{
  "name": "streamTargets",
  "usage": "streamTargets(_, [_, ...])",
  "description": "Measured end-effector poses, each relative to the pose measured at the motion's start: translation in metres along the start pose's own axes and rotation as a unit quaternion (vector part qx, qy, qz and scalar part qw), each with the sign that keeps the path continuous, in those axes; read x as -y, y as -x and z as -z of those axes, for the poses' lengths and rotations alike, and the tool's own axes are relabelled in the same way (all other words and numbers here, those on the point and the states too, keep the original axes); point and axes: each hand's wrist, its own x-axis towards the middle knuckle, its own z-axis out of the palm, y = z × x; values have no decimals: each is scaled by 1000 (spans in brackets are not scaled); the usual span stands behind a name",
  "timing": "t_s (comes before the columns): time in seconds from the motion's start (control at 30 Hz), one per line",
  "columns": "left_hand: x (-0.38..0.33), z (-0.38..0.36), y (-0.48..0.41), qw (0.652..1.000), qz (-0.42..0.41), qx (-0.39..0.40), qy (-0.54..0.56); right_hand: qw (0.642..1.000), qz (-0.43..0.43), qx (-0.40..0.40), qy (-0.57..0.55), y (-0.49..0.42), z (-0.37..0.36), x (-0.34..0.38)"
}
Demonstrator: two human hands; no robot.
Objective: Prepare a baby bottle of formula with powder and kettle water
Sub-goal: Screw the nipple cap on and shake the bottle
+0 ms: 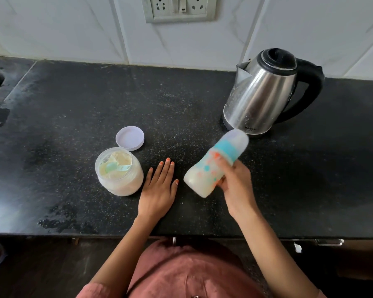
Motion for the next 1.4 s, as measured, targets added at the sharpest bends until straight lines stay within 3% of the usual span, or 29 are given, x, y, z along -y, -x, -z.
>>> streamTargets(0.07, [-1, 0, -1, 1000, 8, 5, 8, 997, 1, -39, -68, -6, -2, 4])
streamTargets(0.2, [1, -1, 1, 1000, -8, 12, -8, 993, 15, 51, 101, 9, -6, -5])
streamTargets(0.27, [2, -1, 2, 1000, -12, 15, -15, 989, 27, 78, 123, 10, -4, -2])
streamTargets(0.37, [0, 1, 0, 1000, 4, 6, 3, 999, 12, -14, -30, -4, -4, 8])
streamTargets(0.43, [-1, 1, -1, 1000, 7, 2, 14, 997, 11, -48, -65, -8, -5, 7])
streamTargets(0.6, [0, 2, 1, 1000, -18, 1, -12, 983, 1, 95, 159, 12, -5, -2])
streamTargets(0.67, [0, 2, 1, 1000, -9, -2, -3, 992, 11, 57, 116, 6, -3, 4])
streamTargets(0.73, [-1, 2, -1, 1000, 3, -4, 11, 1000, 5, -7, -2, -2, -4, 10])
streamTargets(0.8, [-1, 2, -1, 1000, 3, -3, 12, 1000, 14, -18, -12, -3, -5, 9])
streamTargets(0.9, [0, 1, 0, 1000, -15, 1, -2, 984, 15, 96, 152, 11, -5, 1])
streamTargets(0.97, [0, 1, 1, 1000, -8, 0, -1, 970, 20, 141, 199, 14, 0, 0])
streamTargets(1.13, [-1, 1, 0, 1000, 5, 0, 7, 999, 9, -29, -42, -5, 2, 10])
streamTargets(1.2, [0, 1, -1, 1000, 1, 0, 10, 1000, -8, -7, 8, -1, -1, 6])
streamTargets(1.3, [0, -1, -1, 1000, 2, 5, 0, 977, -7, 109, 183, 11, 1, 2])
streamTargets(1.4, [-1, -2, -1, 1000, 5, 1, 6, 993, 15, 53, 102, 5, 2, 11])
